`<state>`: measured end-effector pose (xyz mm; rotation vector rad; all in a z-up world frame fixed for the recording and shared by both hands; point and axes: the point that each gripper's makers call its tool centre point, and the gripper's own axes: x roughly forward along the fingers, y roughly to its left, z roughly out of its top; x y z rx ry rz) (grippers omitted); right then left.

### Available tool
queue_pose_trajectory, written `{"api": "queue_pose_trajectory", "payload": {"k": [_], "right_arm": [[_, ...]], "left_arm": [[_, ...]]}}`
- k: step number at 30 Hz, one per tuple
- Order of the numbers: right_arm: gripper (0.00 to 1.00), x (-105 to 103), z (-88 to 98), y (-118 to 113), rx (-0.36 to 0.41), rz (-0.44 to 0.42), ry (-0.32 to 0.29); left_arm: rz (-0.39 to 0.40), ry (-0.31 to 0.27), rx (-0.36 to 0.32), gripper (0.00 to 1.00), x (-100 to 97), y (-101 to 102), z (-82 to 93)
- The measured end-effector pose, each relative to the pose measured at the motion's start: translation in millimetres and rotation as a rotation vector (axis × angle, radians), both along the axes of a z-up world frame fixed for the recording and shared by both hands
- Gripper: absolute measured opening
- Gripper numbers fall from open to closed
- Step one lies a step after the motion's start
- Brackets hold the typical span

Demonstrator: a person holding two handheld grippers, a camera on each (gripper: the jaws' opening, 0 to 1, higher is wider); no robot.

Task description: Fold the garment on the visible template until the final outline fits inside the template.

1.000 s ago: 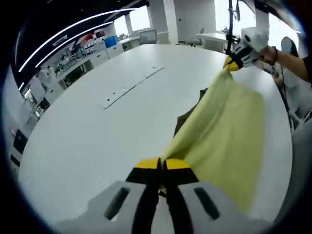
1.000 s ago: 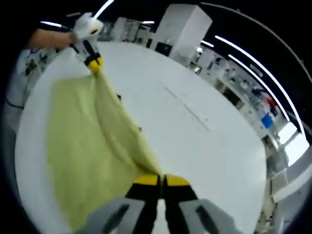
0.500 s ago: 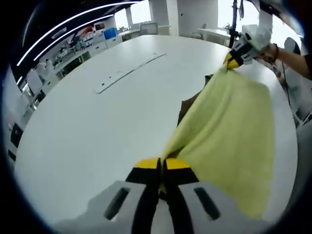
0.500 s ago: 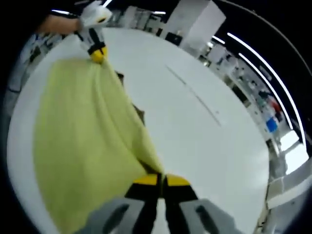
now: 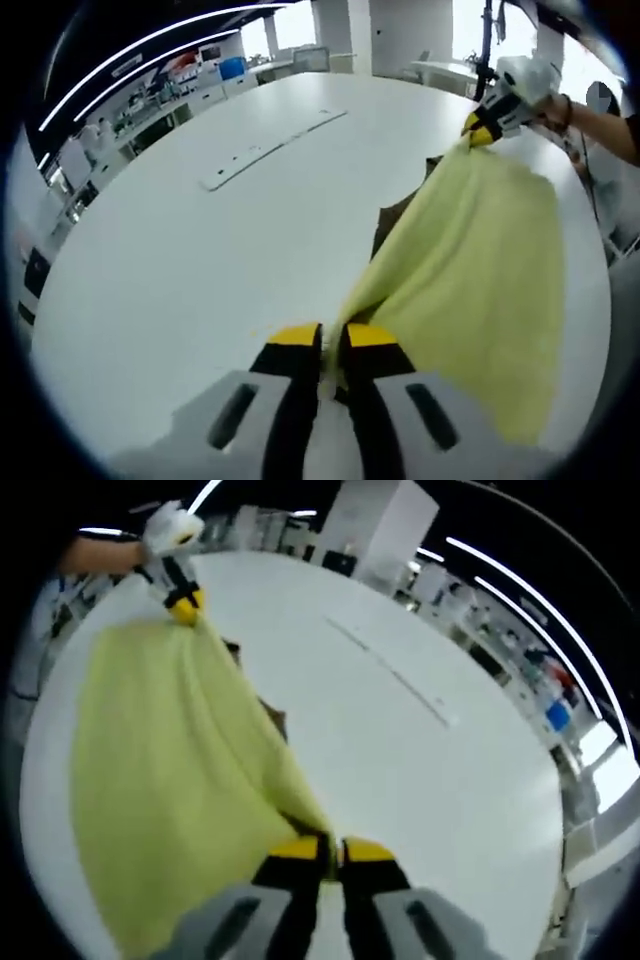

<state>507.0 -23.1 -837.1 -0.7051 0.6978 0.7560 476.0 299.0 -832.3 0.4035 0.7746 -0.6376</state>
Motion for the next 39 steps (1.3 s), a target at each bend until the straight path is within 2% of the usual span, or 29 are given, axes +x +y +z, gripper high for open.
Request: {"api": "queue_pose_trajectory", "payload": {"k": [5,8,10,13,18,21,25,31,33,36,39], "right_arm": [[0.16,1,16.5,-4,0.03,-0.027,-0.03],[0.17,-2,24.7,1,0.097,-0.02,-0.023],[0.19,-5,27.3,3,0.134,-0.021,-0.012],[0.24,-9,23.1,4,0.127,-0.005,-0.003],[0.21,-18,10.1,9,0.095,0.05,0.015],[0.2,-13,1.2,6,0.065,0.044,0.011],[0.18,-6,-4.9,4,0.075,0.03,0.026],[0.16,-2,-3.9,2,0.094,0.015,0.032],[0.16,-1,-4.4,1,0.095,0.012,0.036],[0.14,-3,-4.4,3,0.103,0.01,0.044],[0.13,0,-4.9,4,0.108,0.006,0.052]], "left_arm": [[0.005,-0.034,0.004,0.15,0.4,10,13.4],[-0.003,-0.044,-0.02,0.15,-1.5,15,18.1],[-0.031,-0.052,-0.021,0.16,-6.7,10,20.7],[-0.083,-0.047,0.018,0.15,-11.1,8,13.9],[-0.134,-0.046,0.055,0.12,-14.5,2,5.8],[-0.141,-0.04,0.068,0.12,-10.7,5,0.5],[-0.147,-0.034,0.076,0.11,-9.8,8,-2.2],[-0.164,-0.063,0.1,0.09,-14.0,12,5.1],[-0.156,-0.072,0.086,0.08,-15.2,12,9.4],[-0.17,-0.057,0.071,0.05,-22.4,6,9.9],[-0.18,-0.033,0.086,0.05,-25.5,8,1.0]]}}
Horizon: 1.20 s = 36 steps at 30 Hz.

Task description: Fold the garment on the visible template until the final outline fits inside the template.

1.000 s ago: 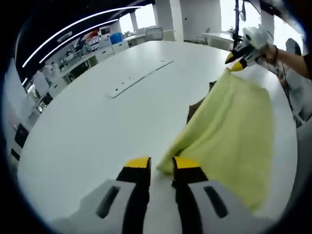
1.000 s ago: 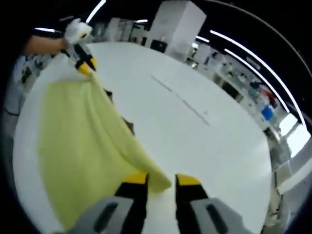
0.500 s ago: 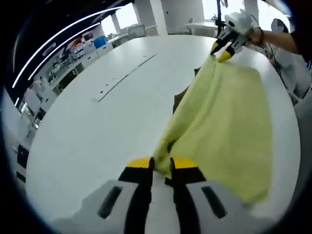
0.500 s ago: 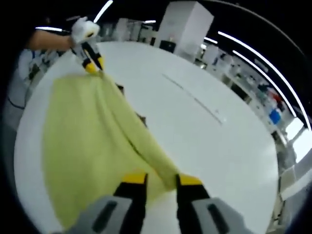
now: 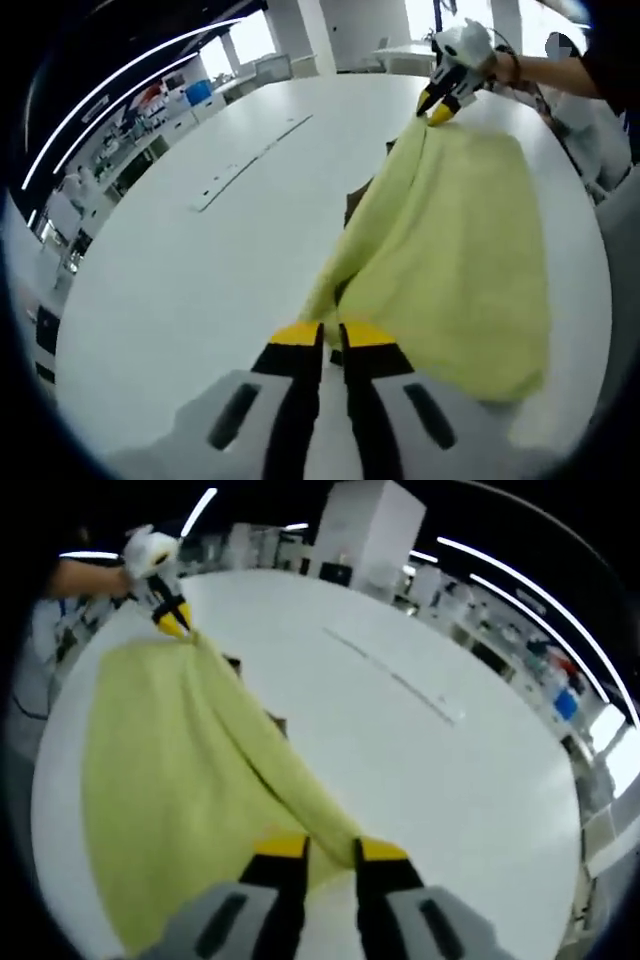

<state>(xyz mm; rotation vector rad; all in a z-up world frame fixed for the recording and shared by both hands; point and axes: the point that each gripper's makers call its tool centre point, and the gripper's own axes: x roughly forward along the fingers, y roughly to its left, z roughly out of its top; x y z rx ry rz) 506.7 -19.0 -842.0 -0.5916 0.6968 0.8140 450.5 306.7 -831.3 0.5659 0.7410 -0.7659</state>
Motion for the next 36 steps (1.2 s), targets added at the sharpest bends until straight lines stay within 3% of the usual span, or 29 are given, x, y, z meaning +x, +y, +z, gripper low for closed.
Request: {"api": "queue_pose_trajectory", "payload": {"k": [7,15,18,24,30,36], "right_arm": [[0.14,3,-0.7,0,0.011,-0.007,0.029],[0.11,4,-2.5,0,0.018,0.0,0.055],[0.07,2,-3.1,3,0.023,0.015,0.061],[0.01,3,-3.5,2,0.035,-0.008,0.069],[0.0,3,-2.7,1,0.022,-0.015,0.055],[0.0,1,0.6,1,-0.003,-0.013,0.027]], "left_arm": [[-0.019,-0.007,0.043,0.07,7.8,3,-7.6],[-0.021,-0.022,0.059,0.04,19.6,3,-10.8],[-0.055,-0.039,0.073,0.02,20.7,-1,-11.0],[-0.05,0.004,0.05,0.0,23.7,0,-10.1],[-0.011,0.027,0.041,0.0,22.4,1,-11.6],[-0.018,-0.01,0.107,0.0,19.4,5,-7.8]]}}
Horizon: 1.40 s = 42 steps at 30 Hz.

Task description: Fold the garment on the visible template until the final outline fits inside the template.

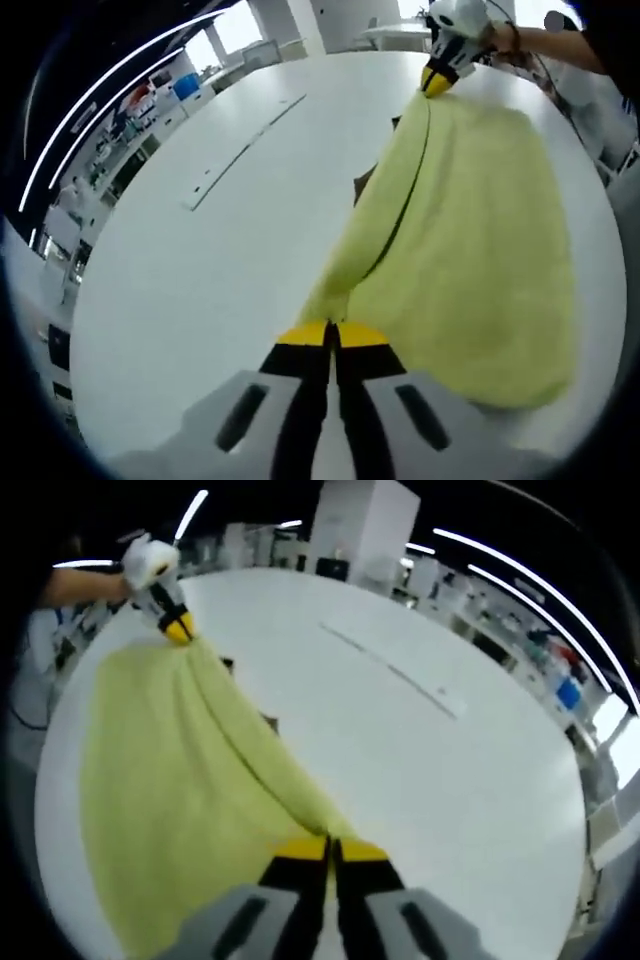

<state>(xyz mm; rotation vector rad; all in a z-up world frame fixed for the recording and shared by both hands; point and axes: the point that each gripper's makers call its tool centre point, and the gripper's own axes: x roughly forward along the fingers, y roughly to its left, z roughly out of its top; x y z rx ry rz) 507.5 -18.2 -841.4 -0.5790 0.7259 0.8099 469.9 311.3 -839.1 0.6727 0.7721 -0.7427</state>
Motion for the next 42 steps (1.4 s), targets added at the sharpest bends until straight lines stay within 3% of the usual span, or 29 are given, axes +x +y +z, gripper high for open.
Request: {"api": "queue_pose_trajectory", "payload": {"k": [15,18,21,23,27,33,39,42], "right_arm": [[0.0,4,61.5,3,0.029,0.028,-0.124],[0.0,10,70.3,6,0.074,0.003,-0.143],[0.0,15,65.4,10,0.097,-0.017,-0.135],[0.0,18,58.3,14,0.101,-0.029,-0.123],[0.0,26,41.0,17,0.074,-0.043,-0.108],[0.0,31,20.2,18,0.022,-0.05,-0.081],[0.0,35,13.1,16,0.059,-0.11,-0.046],[0.0,38,16.6,14,0.081,-0.146,-0.044]], "left_arm": [[0.123,-0.2,-0.143,0.0,3.4,9,86.4],[0.143,-0.211,-0.149,0.0,5.5,12,94.2],[0.171,-0.191,-0.153,0.0,7.7,16,88.6],[0.204,-0.148,-0.15,0.0,8.9,17,76.6],[0.21,-0.117,-0.116,0.0,22.2,21,52.9],[0.248,-0.063,-0.12,0.0,30.0,22,31.2],[0.296,-0.024,-0.165,0.0,30.8,21,19.7],[0.291,-0.025,-0.233,0.0,29.3,16,21.9]]}}
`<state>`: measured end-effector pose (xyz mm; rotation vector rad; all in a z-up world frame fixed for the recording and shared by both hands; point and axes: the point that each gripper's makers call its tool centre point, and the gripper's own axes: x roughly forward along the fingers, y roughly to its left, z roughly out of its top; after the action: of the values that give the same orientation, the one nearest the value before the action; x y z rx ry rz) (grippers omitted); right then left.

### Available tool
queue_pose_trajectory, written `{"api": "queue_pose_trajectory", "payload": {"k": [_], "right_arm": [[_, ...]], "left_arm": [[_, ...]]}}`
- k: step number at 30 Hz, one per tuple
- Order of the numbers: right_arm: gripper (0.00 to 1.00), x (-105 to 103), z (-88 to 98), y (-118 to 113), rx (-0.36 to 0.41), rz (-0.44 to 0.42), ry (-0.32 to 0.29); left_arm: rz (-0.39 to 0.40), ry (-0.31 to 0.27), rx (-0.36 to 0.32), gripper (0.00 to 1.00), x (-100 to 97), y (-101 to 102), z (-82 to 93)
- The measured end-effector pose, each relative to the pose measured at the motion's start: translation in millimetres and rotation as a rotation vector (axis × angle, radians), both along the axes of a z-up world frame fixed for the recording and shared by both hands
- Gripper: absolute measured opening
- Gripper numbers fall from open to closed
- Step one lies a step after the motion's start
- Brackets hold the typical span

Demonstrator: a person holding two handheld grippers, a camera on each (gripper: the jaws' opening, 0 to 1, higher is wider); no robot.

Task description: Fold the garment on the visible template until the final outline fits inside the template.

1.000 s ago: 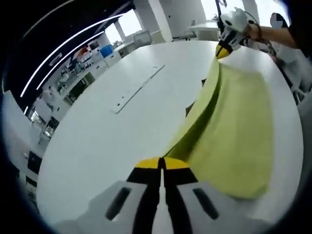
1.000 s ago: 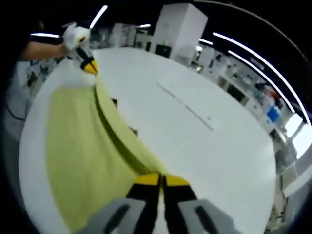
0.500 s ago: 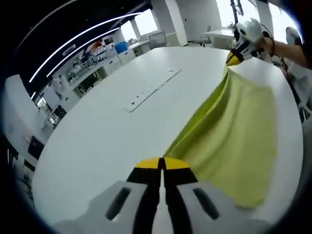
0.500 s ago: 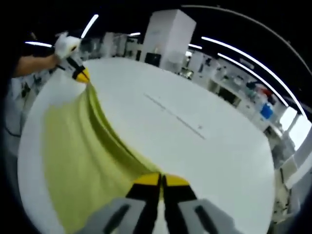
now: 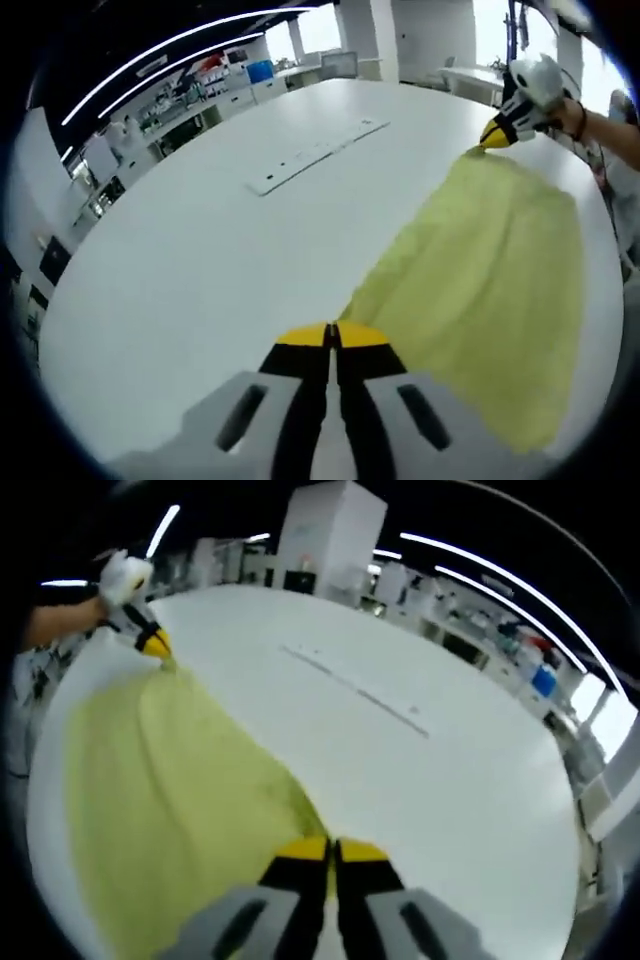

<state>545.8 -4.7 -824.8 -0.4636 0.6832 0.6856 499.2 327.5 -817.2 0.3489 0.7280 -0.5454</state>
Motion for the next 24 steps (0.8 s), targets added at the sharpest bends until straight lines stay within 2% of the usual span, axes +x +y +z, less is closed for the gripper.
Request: {"api": "queue_pose_trajectory", "payload": {"k": [2,3,5,8,10,13,14,17,24], "right_arm": [[0.09,-2,0.1,-1,0.01,-0.014,0.011],[0.15,-4,-0.4,0,0.023,-0.015,0.035],[0.23,-7,1.8,1,0.055,-0.029,0.051],[0.3,-12,1.2,-1,0.083,-0.044,0.082],[0.38,-17,2.2,0,0.102,-0.055,0.103],[0.49,-27,3.5,0,0.141,-0.082,0.141],[0.52,-31,4.5,-1,0.155,-0.084,0.149],[0.59,-37,7.4,-3,0.179,-0.094,0.16],[0.71,-61,17.3,-5,0.221,-0.096,0.185]], "left_arm": [[-0.01,-0.002,0.022,0.0,-2.7,3,-1.3],[-0.013,-0.007,0.026,0.02,-3.5,4,-0.7],[0.0,-0.006,0.012,0.06,-7.2,4,0.9],[0.055,-0.011,-0.057,0.18,-9.9,4,8.3],[0.104,-0.001,-0.119,0.3,-12.8,4,10.9],[0.147,0.013,-0.212,0.44,-20.7,3,15.8],[0.164,0.02,-0.26,0.47,-23.8,1,18.8],[0.195,0.024,-0.331,0.54,-32.1,-1,25.5],[0.214,0.009,-0.408,0.63,-54.2,-2,37.8]]}}
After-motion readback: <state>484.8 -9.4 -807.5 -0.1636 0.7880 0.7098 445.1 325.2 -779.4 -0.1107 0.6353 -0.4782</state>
